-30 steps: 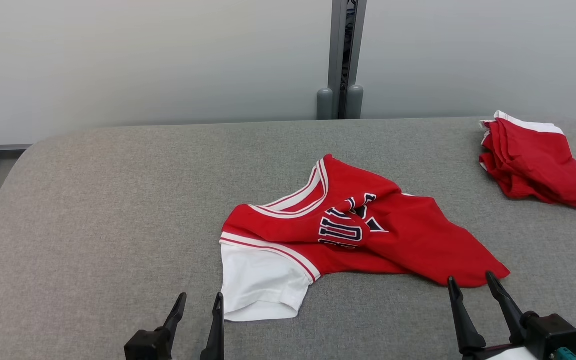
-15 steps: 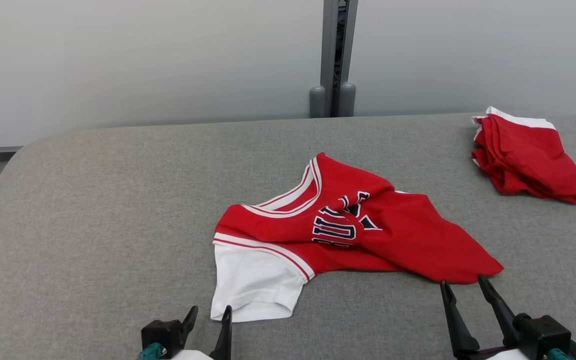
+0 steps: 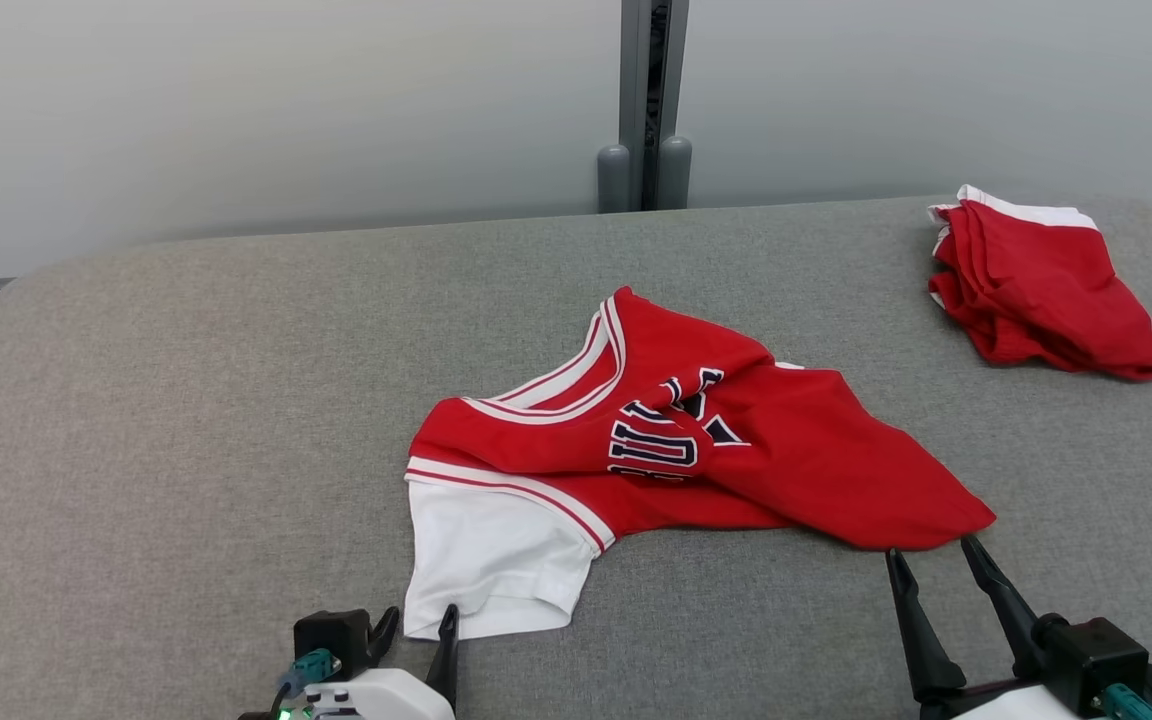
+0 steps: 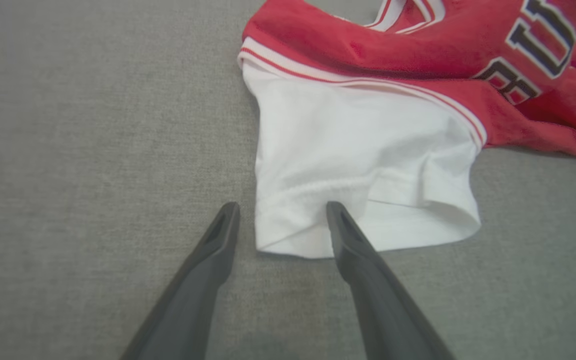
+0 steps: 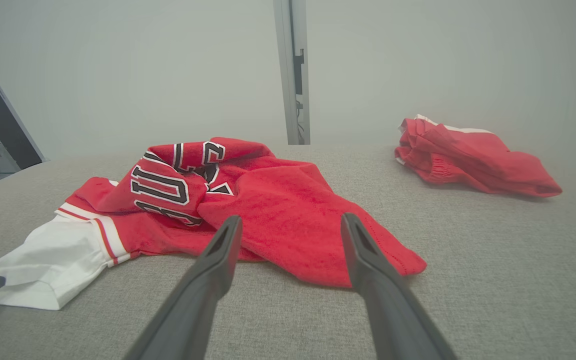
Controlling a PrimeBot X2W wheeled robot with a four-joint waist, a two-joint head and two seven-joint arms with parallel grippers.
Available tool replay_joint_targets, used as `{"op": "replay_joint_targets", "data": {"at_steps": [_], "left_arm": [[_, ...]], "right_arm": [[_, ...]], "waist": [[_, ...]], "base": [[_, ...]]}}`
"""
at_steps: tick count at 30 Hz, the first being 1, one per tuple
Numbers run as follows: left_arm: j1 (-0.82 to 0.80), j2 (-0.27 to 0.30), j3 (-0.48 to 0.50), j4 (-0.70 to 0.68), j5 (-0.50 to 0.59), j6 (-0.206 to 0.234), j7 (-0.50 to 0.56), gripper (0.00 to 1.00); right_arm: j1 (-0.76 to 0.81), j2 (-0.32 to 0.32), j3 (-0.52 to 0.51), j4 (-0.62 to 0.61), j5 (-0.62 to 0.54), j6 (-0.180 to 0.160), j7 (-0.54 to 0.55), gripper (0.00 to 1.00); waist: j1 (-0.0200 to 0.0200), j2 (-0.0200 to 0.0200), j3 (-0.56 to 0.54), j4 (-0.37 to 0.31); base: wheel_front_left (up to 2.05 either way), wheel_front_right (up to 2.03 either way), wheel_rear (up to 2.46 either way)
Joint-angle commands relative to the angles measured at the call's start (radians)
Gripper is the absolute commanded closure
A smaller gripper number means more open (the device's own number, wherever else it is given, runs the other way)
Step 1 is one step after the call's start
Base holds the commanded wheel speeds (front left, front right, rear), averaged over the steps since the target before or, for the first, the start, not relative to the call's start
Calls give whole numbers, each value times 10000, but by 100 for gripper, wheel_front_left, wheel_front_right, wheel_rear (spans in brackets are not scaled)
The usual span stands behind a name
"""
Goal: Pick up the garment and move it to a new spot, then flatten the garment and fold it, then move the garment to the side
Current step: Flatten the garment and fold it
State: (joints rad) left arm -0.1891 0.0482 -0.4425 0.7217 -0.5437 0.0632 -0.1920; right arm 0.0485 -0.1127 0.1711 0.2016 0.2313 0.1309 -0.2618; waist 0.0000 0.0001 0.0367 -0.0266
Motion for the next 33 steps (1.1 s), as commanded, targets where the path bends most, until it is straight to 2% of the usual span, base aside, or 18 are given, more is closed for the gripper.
{"op": "replay_joint_targets", "data": {"at_steps": [1,2,4,5,11,13,17,25,32,33], "left_arm": [[-214,47,-89,132,-68,40,-42,12],[-281,48,-149,251,-137,13,-73,26],[-420,47,-263,441,-225,-56,-144,88],[-484,47,-329,536,-283,-101,-164,100],[-681,131,-235,617,-310,-194,-562,100],[-507,299,-44,375,-238,-167,-680,100],[-299,434,144,10,-184,-78,-723,100],[-30,708,447,-783,17,72,-733,100],[-108,699,474,-1063,147,61,-730,100],[-112,704,483,-1086,160,55,-730,100]], "right_arm": [[-137,-94,-23,-48,19,-2,-51,0],[-153,-106,-24,-56,13,-2,-51,0],[-193,-129,-35,-79,-5,-2,-51,0],[-201,-132,-50,-93,-8,-2,-51,0],[-232,-180,-383,144,-53,-2,-51,0],[-369,-97,-884,655,176,-2,-51,0],[-611,-244,-1163,1324,400,-2,-51,0],[-1558,-800,-1049,3206,1202,-2,-51,0],[-2271,-1157,-218,4244,2012,-2,-51,0],[-2334,-1170,-113,4305,2073,-2,-53,9]], "waist": [[0,-1,38,-8],[0,-1,63,-11],[0,-1,111,-13],[0,-1,133,-11],[0,-1,322,73],[0,-1,423,162],[0,-1,511,274],[0,-1,770,470],[0,-1,1041,565],[0,-1,1065,570]], "base": [[0,0,0],[0,0,0],[0,0,0],[0,0,0],[0,0,0],[0,0,0],[0,0,0],[0,0,0],[0,0,0],[0,0,0]]}}
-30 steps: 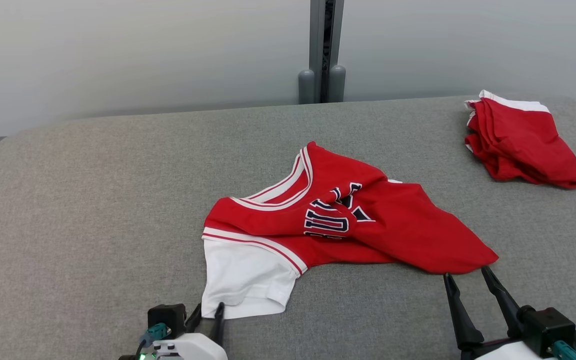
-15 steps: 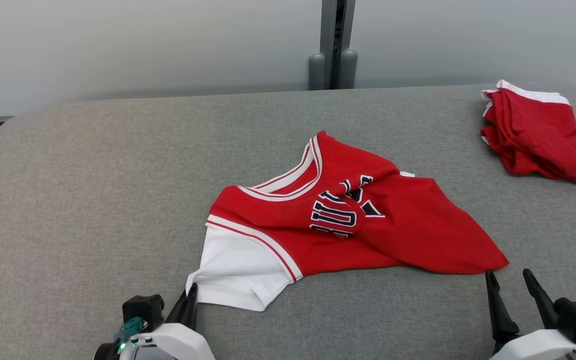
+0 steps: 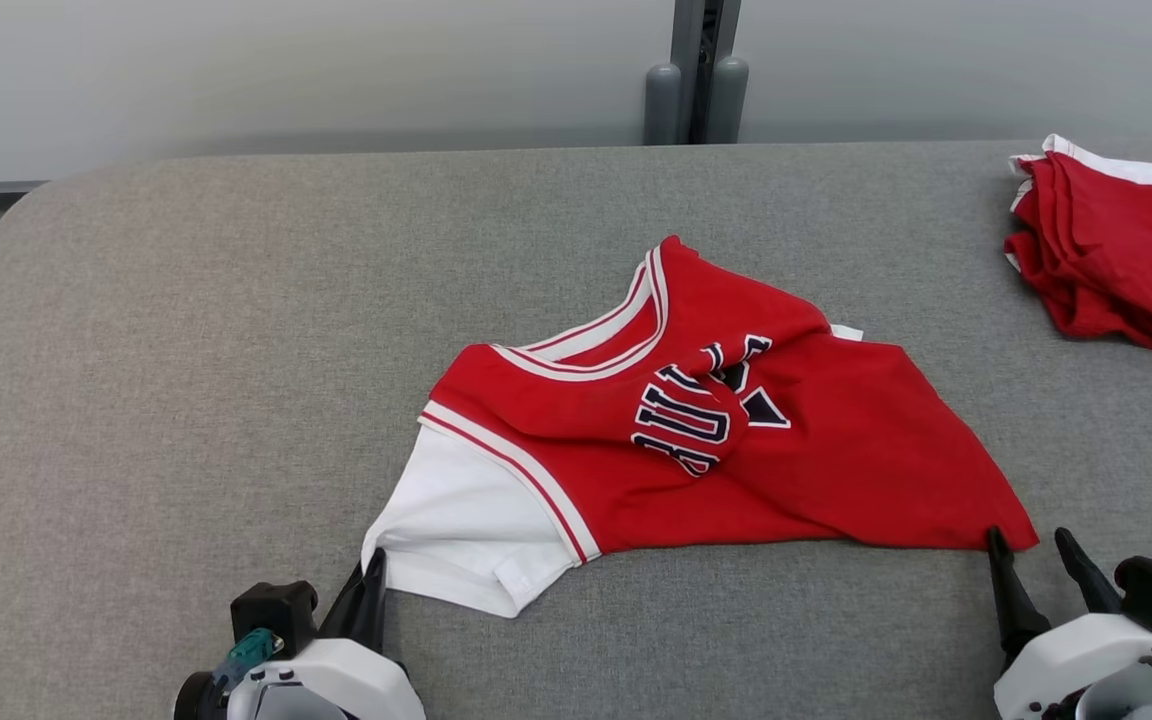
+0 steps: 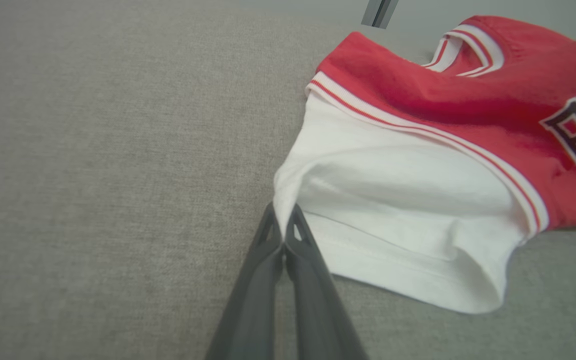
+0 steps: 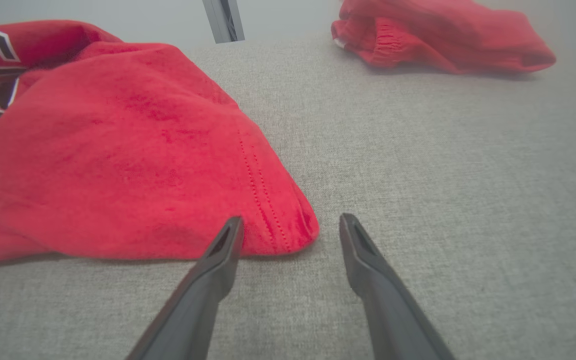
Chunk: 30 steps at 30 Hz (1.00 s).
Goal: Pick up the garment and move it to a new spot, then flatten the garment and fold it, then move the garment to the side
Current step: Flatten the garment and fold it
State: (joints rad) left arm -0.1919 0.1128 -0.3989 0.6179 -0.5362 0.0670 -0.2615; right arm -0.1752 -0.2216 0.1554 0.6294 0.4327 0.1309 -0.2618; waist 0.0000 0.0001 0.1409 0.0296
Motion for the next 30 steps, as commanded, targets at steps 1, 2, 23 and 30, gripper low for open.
{"op": "replay_joint_targets", "data": {"at_steps": [1,2,23,30], "left_arm": [[-84,62,53,-57,89,13,-36,100],[-88,61,57,-62,99,11,-37,100],[-296,-89,2795,-4791,-888,-1394,-37,100],[-1037,234,2887,-6347,-1135,-1629,240,100]], "right_arm": [[-175,-101,115,108,112,-2,-51,16],[-237,-134,198,199,179,-2,-53,29],[-213,-1124,192,-3861,3353,-1,-51,100],[-481,-1913,374,-5439,3945,-1,-34,100]], "waist": [[0,-1,46,12],[0,-1,64,19],[0,-1,-438,-35],[0,-1,-775,-121]], "base": [[0,0,0],[0,0,0],[0,0,0],[0,0,0]]}}
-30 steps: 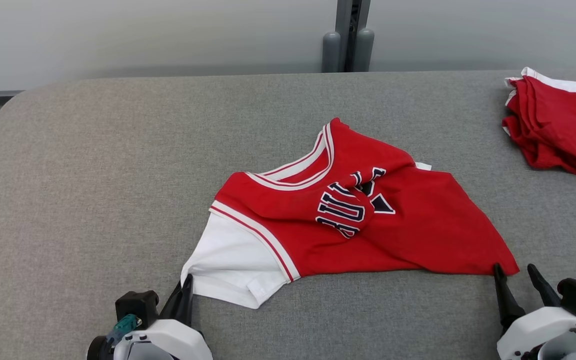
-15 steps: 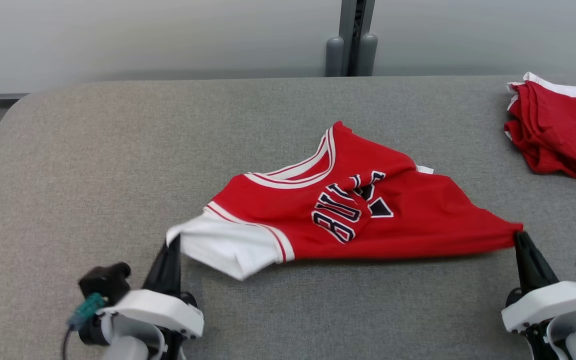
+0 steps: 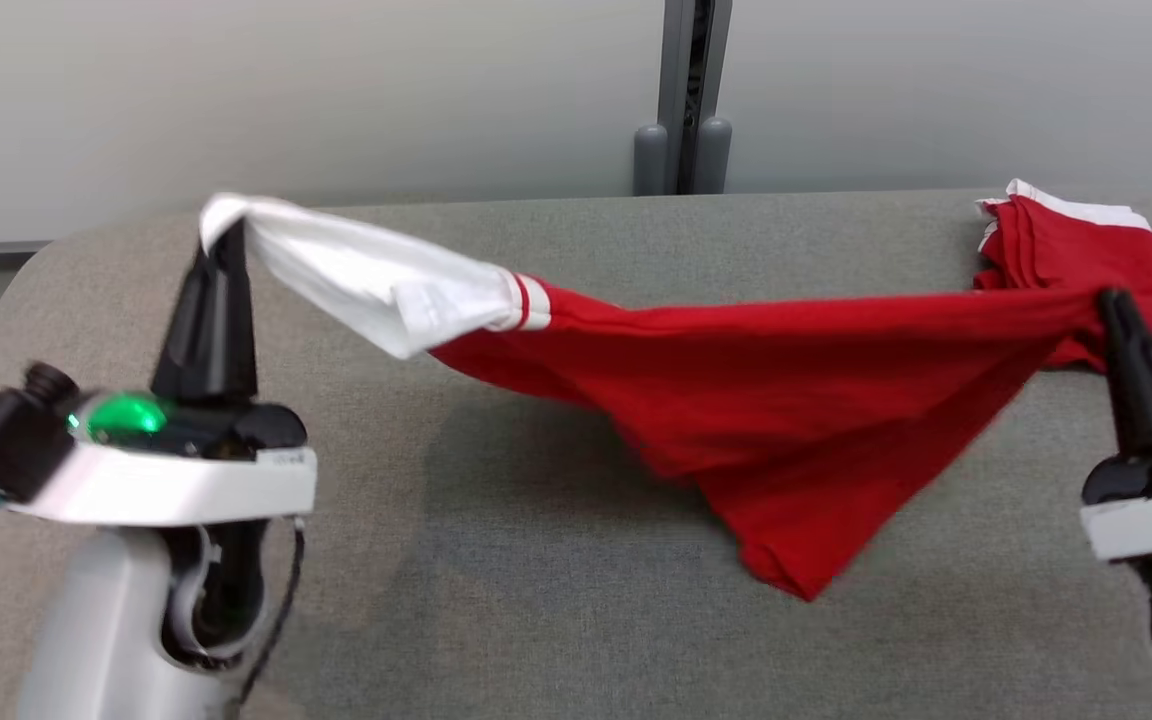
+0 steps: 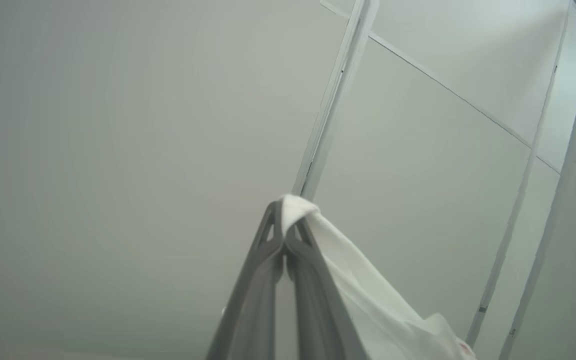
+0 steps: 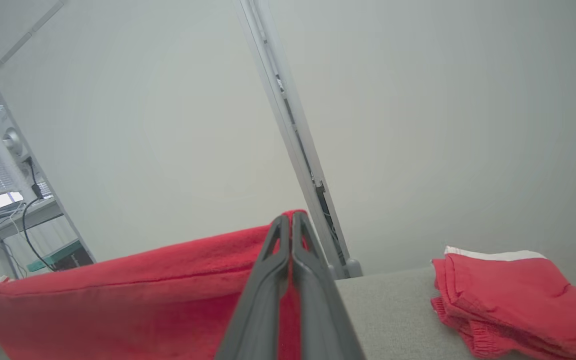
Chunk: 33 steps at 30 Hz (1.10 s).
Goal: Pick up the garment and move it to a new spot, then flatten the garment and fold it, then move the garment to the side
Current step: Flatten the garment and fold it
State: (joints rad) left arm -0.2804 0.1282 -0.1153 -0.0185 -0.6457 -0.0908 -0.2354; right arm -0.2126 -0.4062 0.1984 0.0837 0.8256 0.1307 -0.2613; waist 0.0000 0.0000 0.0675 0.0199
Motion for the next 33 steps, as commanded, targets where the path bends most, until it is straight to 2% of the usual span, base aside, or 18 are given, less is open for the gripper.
{"op": "replay_joint_targets", "data": {"at_steps": [1,5,10,13,15,18,22,25,33], "left_arm": [[-328,158,60,-215,-51,-55,70,100],[-1066,379,155,-1048,-298,-91,491,100],[-2168,596,124,-1688,-809,-8,1528,100],[-2903,765,-59,-1659,-932,88,2286,100],[-3379,860,-196,-1337,-979,170,2797,100],[-4253,1079,-178,-491,-899,325,3269,100],[-5693,1241,-314,1118,-301,293,3045,100],[-7136,1290,-483,2513,309,224,2497,100],[-11563,950,-1069,6010,2094,471,271,100]], "right_arm": [[-173,-206,-81,-210,127,0,2,100],[-563,-666,-404,-1118,483,1,234,100],[-1252,-1093,-1023,-1978,832,1,743,100],[-1840,-1364,-1256,-1867,408,1,1125,100],[-2359,-1230,-1226,-1541,285,1,1389,100],[-3435,-1121,-884,-765,-28,1,1781,100],[-5309,-781,-101,720,-630,1,1990,100],[-7049,-534,544,2116,-1275,1,1817,100],[-11917,-8,1744,5592,-2909,0,659,100]], "waist": [[0,0,-84,-42],[0,0,-250,-87],[0,0,-421,-135],[0,0,-445,-145],[0,0,-388,-157],[0,0,-135,-177],[0,0,503,-169],[0,0,1164,-108],[0,0,3761,369]], "base": [[0,0,0],[0,0,0],[0,0,0],[0,0,0],[0,0,0],[0,0,0],[0,0,0],[0,0,0],[0,0,0]]}}
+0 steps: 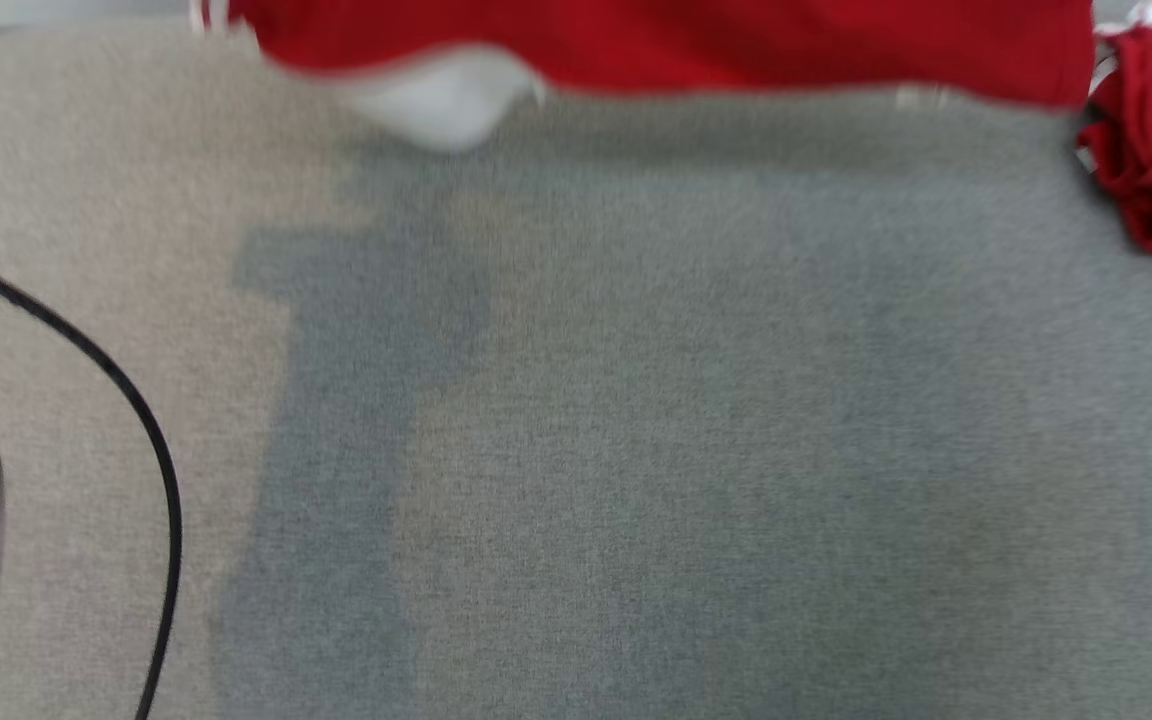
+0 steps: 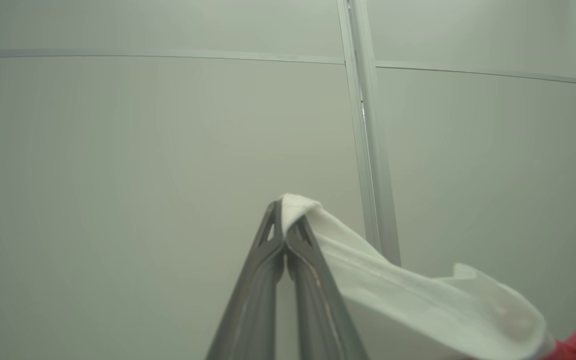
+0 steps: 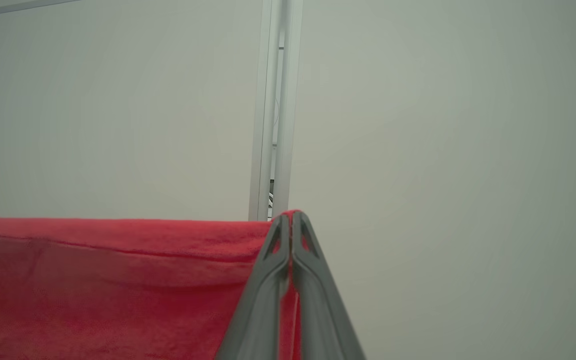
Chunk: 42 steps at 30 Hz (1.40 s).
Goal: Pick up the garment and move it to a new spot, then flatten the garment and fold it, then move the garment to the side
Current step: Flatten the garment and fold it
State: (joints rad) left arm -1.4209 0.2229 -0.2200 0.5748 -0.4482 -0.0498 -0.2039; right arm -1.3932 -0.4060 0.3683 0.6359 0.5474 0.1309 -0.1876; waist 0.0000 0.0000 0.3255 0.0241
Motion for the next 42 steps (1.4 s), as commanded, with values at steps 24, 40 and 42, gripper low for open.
{"op": "replay_joint_targets", "data": {"at_steps": [24,40,42], "left_arm": [[3529,-308,477,-2489,503,-815,-598,100],[12449,-479,1211,-6740,779,-71,-601,100],[13168,-698,1188,-6845,858,-17,-601,100]], "right_arm": [[1769,-306,-40,-112,-572,-2,-792,100],[8213,-440,-553,-1969,408,-2,-795,100],[8817,-462,-601,-2086,305,-2,-794,100]], "waist": [[0,0,3164,620],[0,0,174,168],[0,0,-41,200]], "base": [[0,0,0],[0,0,0],[0,0,0]]}}
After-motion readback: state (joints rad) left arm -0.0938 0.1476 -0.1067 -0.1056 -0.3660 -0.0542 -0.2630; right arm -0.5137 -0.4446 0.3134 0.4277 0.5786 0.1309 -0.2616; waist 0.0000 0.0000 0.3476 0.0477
